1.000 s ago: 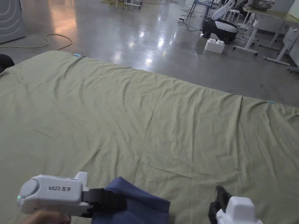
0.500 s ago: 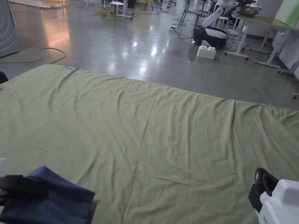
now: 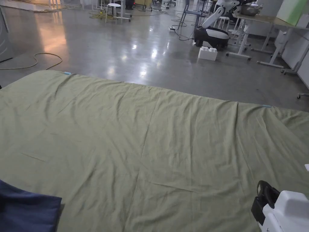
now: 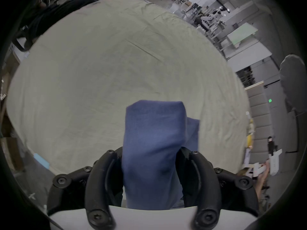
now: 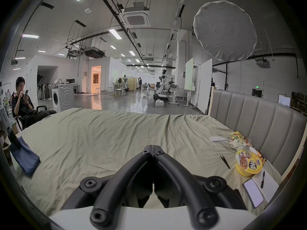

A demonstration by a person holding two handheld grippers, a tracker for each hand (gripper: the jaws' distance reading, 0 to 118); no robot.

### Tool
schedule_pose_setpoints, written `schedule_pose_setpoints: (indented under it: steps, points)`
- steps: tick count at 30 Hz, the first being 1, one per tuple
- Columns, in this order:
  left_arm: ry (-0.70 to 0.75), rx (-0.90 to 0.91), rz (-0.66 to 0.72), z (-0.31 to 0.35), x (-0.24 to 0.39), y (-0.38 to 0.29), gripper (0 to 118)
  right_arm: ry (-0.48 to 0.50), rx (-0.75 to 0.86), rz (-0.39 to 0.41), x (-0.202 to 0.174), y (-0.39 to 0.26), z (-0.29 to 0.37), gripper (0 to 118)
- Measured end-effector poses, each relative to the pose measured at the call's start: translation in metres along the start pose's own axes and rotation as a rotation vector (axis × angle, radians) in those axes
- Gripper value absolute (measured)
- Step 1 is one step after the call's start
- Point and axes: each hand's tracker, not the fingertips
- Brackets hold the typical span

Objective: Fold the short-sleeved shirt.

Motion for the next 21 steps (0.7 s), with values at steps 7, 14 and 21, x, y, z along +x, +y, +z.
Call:
schedule_pose_setpoints:
  steps: [7,14,21]
  points:
    - [0.273,0.068,-0.061,0.023,-0.002,0.001,59,0.009,-0.009,-0.006,0.002,-0.002,-0.002,1]
    - [0.377,0.215,-0.162,0.04,0.028,-0.009,59,0.021,-0.025,-0.032,0.001,-0.007,-0.004,1]
    - [0.093,0.475,-0.261,0.024,0.103,-0.049,59,0.039,-0.035,-0.052,-0.006,-0.01,-0.008,1]
